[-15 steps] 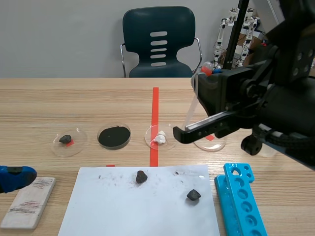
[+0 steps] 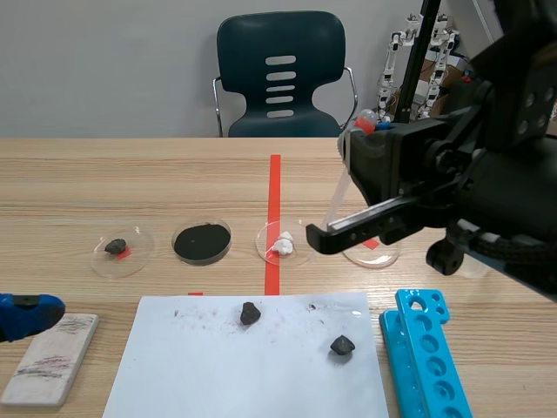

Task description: Put the dropper in the beaker

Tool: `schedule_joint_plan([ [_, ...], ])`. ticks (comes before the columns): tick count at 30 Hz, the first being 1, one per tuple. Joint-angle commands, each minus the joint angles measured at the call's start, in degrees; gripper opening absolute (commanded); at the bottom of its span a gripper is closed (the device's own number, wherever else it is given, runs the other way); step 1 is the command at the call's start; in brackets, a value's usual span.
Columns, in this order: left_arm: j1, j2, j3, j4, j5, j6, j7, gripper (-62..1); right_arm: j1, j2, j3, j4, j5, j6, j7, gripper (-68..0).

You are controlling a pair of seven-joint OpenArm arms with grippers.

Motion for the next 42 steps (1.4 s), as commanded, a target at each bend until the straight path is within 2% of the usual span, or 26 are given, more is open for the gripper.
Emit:
schedule_joint_plan([
  [1, 0.31, -0.2, 0.11, 0.42, -0.39, -0.09, -0.83, 1.4, 0.66, 0.13, 0.37, 0.7, 0.02, -0.15, 0.85, -66.5],
  [14, 0.31, -0.2, 0.11, 0.42, -0.39, -0.09, -0.83, 1.4, 0.66, 0.13, 1.14, 0.7, -0.26, -0.17, 0.85, -66.5],
  [20, 0.31, -0.2, 0.11, 0.42, -0.39, -0.09, -0.83, 1.4, 0.66, 0.15, 6.21, 0.7, -0.22, -0.17, 0.83, -66.5],
  [25, 0.31, -0.2, 0.11, 0.42, -0.39, -0.09, -0.83, 1.4, 0.66, 0.57, 13.46, 0.68, -0.13, -0.24, 0.66, -66.4],
  [33, 0.31, -0.2, 0.11, 0.42, -0.39, -0.09, -0.83, 1.4, 0.66, 4.7, 23.34, 0.42, 2.99, -6.03, 0.66, -66.4],
  [38, 0.31, -0.2, 0.11, 0.42, -0.39, -0.09, -0.83, 1.4, 0.81, 4.92, 27.65, -0.94, 5.55, -7.08, 0.83, -66.4],
  [42, 0.31, -0.2, 0.11, 0.42, -0.39, -0.09, -0.83, 1.4, 1.95, 4.92, 28.61, -3.52, 5.86, -7.54, 1.25, -66.5],
])
